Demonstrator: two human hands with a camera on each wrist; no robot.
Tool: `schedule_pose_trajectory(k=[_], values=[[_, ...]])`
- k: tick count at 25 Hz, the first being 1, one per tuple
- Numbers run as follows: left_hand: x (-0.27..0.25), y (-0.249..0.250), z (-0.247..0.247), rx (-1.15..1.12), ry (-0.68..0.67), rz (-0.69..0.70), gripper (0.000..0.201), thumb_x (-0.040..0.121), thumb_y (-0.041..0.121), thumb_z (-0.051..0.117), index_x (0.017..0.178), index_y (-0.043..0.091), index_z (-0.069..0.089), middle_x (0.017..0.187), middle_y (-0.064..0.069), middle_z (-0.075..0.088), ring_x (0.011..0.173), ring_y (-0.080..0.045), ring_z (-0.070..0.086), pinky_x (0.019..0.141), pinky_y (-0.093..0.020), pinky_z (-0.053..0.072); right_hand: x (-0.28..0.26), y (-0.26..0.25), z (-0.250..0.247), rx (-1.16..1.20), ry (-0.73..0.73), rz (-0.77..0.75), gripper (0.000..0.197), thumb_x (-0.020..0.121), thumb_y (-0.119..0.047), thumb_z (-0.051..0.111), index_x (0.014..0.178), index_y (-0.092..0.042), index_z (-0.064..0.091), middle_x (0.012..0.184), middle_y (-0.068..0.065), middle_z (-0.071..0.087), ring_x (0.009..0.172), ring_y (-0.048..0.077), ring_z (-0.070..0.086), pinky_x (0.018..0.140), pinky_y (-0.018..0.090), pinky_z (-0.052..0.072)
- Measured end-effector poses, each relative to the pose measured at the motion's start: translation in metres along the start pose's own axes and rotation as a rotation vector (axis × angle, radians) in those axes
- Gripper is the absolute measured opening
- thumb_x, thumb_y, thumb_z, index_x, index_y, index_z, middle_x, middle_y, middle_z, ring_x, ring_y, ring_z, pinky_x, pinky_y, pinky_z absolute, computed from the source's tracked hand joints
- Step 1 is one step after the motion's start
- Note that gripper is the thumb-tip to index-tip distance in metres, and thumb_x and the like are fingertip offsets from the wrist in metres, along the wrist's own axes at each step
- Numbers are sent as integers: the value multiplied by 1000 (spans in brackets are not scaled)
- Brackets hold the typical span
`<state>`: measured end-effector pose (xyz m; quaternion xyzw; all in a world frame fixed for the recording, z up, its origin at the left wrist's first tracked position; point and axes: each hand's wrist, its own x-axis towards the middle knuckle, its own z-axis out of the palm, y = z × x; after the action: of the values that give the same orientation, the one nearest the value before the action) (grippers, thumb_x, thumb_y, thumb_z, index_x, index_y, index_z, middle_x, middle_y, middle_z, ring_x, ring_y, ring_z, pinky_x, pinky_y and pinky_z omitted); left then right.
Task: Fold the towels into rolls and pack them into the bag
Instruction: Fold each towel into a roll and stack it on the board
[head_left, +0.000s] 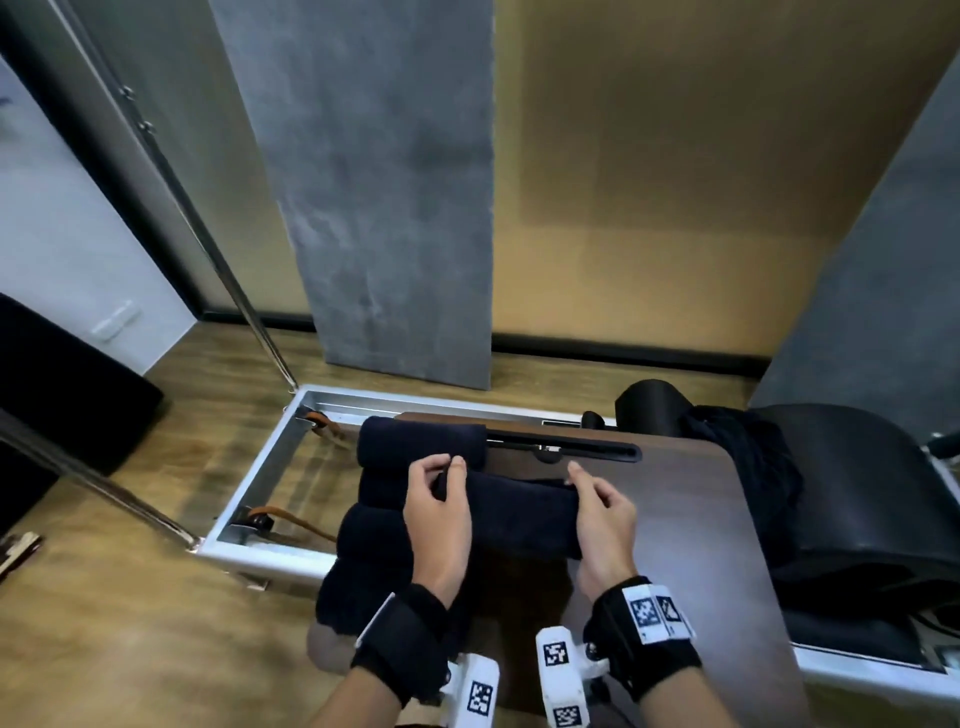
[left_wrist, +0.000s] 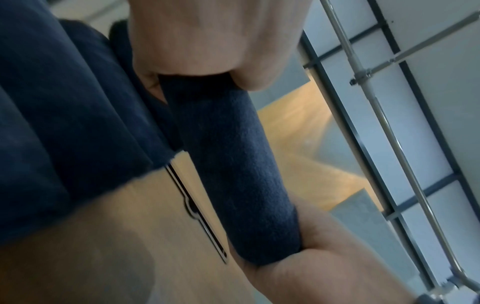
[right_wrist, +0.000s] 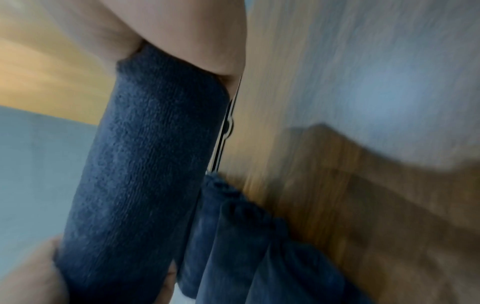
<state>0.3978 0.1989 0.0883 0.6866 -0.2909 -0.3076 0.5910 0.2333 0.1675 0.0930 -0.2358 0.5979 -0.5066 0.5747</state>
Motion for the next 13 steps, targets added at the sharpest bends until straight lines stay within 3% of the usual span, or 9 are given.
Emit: schedule_pose_trajectory(k=[4, 7, 10, 13], values=[[44, 2, -60, -34, 168, -37, 12, 100, 40, 68, 107, 32, 63, 109, 8, 69, 103, -5, 65, 80, -18, 45, -24, 21, 77, 5, -63, -36, 33, 94, -31, 77, 83, 0, 74, 78, 6, 67, 79, 20, 61, 73, 32, 49], [73, -3, -80, -14, 189, -110, 24, 100, 40, 68, 111, 22, 59, 108, 5, 65, 102, -16, 65, 80, -26, 45, -35, 32, 103, -35, -120, -69, 17, 88, -20, 82, 101, -10, 78, 101, 0, 76, 95, 15, 70, 75, 18, 53], [85, -13, -85, 60, 141, -181, 41, 99, 47, 68, 117, 12, 55, 116, -3, 57, 100, -21, 59, 87, -33, 44, -41, 49, 101, -134, -137, -77, 52, 83, -1, 79, 130, -21, 66, 125, 3, 67, 114, 16, 65, 97, 30, 55], [80, -23, -96, 58, 76, -133, 48, 98, 64, 60, 116, 19, 57, 115, 5, 56, 97, -10, 60, 83, -27, 44, -46, 64, 94, -314, -59, -174, 55, 92, -13, 78, 143, -17, 58, 135, 2, 65, 124, 15, 60, 112, 36, 48]])
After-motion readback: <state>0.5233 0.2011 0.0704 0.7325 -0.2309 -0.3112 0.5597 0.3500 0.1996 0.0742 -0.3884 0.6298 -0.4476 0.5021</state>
